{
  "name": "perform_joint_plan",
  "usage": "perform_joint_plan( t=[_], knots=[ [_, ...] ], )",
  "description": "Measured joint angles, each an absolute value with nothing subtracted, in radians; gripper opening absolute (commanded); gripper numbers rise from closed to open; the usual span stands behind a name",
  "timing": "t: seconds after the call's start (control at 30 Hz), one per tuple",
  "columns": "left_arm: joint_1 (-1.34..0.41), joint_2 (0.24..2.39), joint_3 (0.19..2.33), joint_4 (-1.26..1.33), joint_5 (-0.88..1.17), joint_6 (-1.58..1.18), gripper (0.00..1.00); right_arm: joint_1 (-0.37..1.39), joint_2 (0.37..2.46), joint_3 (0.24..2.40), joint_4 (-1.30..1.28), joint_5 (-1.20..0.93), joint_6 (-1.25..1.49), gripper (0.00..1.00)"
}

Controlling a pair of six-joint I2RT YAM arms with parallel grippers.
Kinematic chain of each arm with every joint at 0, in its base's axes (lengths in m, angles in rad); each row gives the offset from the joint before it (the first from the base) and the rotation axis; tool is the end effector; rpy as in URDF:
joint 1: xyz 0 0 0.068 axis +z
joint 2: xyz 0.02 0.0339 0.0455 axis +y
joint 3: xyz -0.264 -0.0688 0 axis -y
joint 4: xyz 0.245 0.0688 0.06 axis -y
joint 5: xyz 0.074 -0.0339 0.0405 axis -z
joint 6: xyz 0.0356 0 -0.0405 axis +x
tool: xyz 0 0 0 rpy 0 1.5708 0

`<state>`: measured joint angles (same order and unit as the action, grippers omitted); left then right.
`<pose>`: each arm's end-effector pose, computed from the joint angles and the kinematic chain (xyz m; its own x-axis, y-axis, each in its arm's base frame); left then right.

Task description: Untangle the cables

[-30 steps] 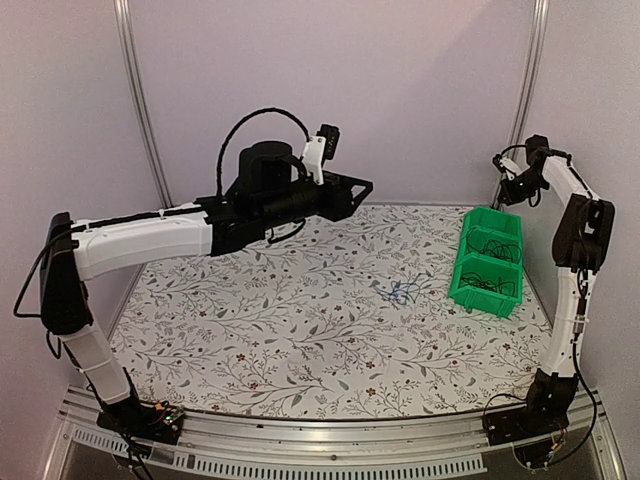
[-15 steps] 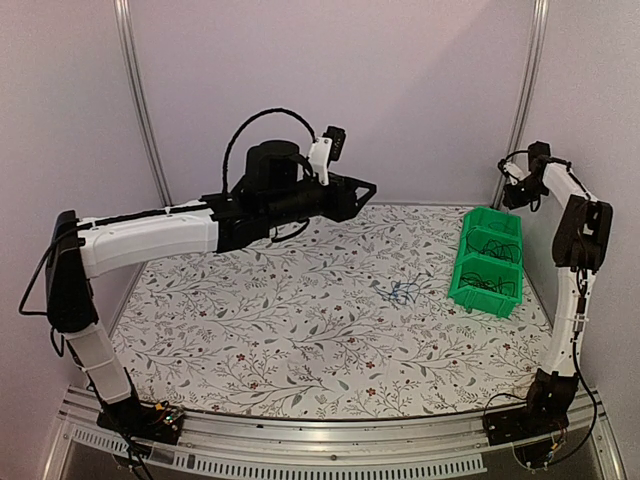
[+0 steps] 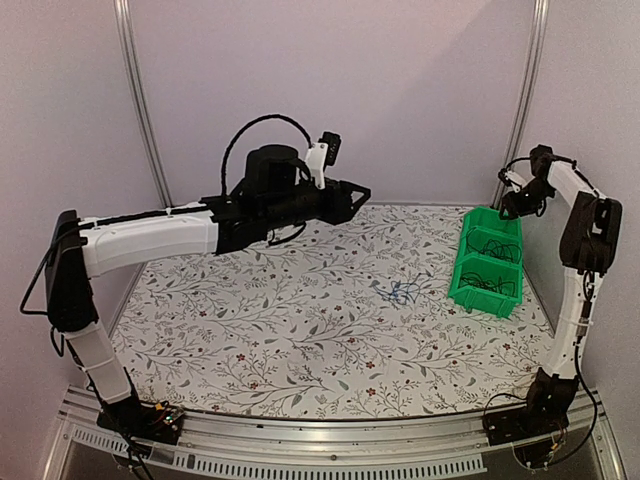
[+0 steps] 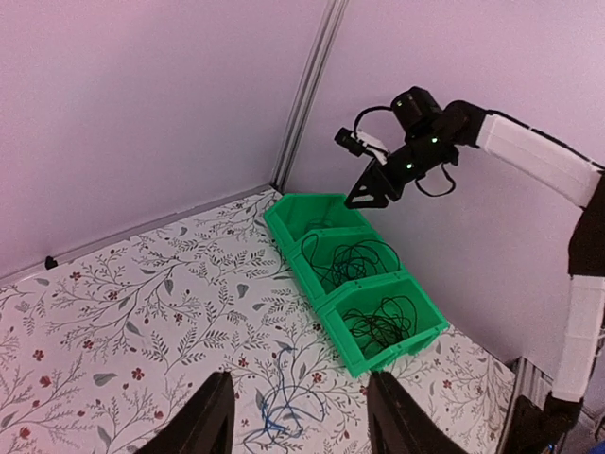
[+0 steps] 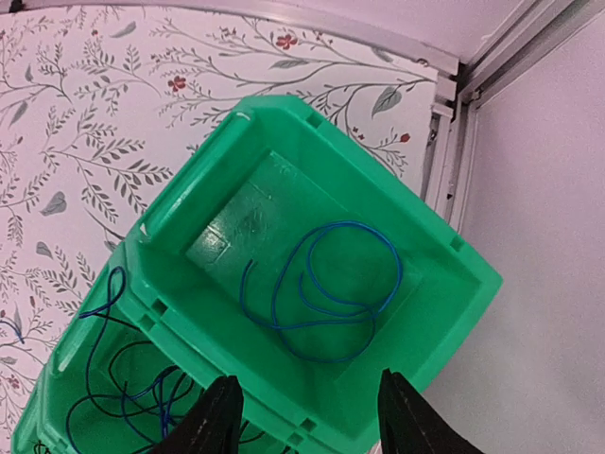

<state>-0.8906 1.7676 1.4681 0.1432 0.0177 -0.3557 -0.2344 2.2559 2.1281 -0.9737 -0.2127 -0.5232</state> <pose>0.2710 -0.3360 0.3404 -0.3663 -0.1008 -0.9250 0.7049 0.6189 -0.3466 0.4753 -0.1058 0.2492 -0.8185 -0.3067 -0.4858 -0.3172 0.9463 -0.0629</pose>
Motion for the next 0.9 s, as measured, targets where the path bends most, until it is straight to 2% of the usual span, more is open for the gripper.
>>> perform_joint_plan(
  t=[0.17, 0.33, 0.47, 0.67, 0.9],
  knots=[
    [-0.863, 1.782, 1.414, 0.125, 0.026, -0.387, 0.48, -0.208, 2.013, 1.988, -0.929, -0.221, -0.563, 0.54],
    [-0.852, 1.87, 1.413, 0.081, 0.08, -0.395, 0.44, -0.087, 1.819, 1.776, -0.885, -0.366, -0.661, 0.54],
    [-0.851, 1.926, 1.385, 0.035, 0.085, -0.427, 0.45, 0.133, 1.793, 1.588, -0.874, -0.482, -0.766, 0.52],
    [-0.825, 1.916, 1.273, 0.014, 0.047, -0.538, 0.45, 0.427, 1.789, 1.37, -0.852, -0.532, -0.837, 0.52],
    [-0.797, 1.839, 1.159, -0.004, -0.011, -0.631, 0.45, 0.509, 1.816, 1.332, -0.754, -0.492, -0.805, 0.52]
  ],
)
